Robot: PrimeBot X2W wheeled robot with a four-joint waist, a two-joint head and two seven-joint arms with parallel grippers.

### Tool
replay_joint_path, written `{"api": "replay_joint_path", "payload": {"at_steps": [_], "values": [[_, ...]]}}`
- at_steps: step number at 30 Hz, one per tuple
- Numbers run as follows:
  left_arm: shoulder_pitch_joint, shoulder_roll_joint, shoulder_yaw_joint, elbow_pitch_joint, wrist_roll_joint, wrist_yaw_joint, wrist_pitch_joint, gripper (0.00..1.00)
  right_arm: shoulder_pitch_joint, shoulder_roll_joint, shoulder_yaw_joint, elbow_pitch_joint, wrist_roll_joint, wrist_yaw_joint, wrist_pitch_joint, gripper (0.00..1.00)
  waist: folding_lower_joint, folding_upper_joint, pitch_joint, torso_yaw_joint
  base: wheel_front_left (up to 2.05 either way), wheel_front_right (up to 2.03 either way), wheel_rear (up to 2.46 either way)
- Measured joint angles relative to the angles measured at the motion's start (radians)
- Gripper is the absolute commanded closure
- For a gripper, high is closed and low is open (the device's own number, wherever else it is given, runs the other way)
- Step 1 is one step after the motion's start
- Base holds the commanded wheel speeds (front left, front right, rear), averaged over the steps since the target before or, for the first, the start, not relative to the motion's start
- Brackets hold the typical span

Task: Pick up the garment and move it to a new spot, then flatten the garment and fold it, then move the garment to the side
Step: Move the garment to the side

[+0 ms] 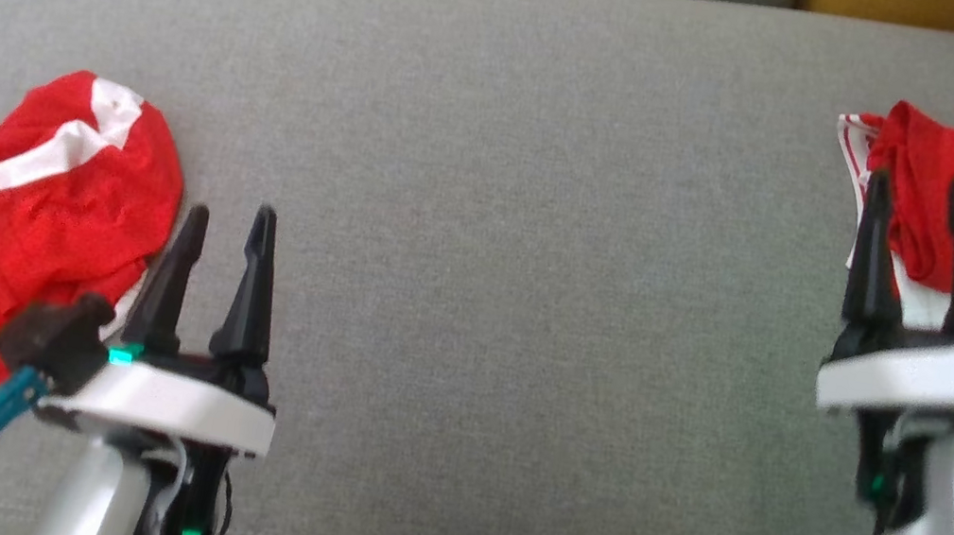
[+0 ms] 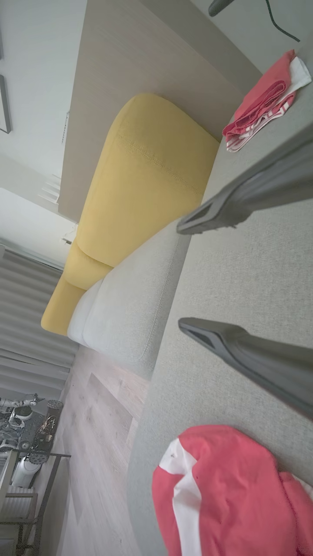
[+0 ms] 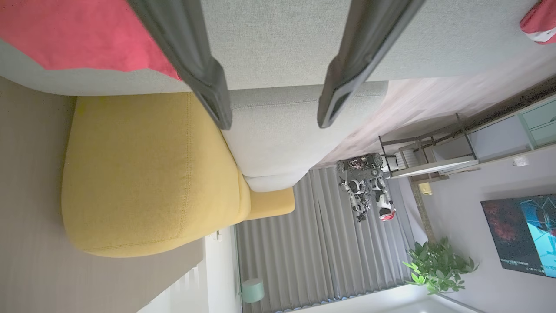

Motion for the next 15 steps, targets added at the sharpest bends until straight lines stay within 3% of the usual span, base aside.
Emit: {"api": "replay_joint_path", "payload": {"at_steps": [7, 15], "values": [[0.068, 0.002, -0.001, 0.014, -0.001, 0.002, 0.0, 0.0, 0.176, 0.073, -0.066, -0.085, -0.05, 0.0, -0.023, 0.0, 0.0, 0.0, -0.047, 0.013, 0.0, 0.0, 0.0], [0.111, 0.002, -0.001, 0.032, -0.001, 0.002, 0.0, 0.0, 0.269, 0.098, -0.068, -0.118, -0.094, 0.0, -0.032, 0.0, 0.0, 0.0, -0.11, 0.021, 0.0, 0.0, 0.0]]}}
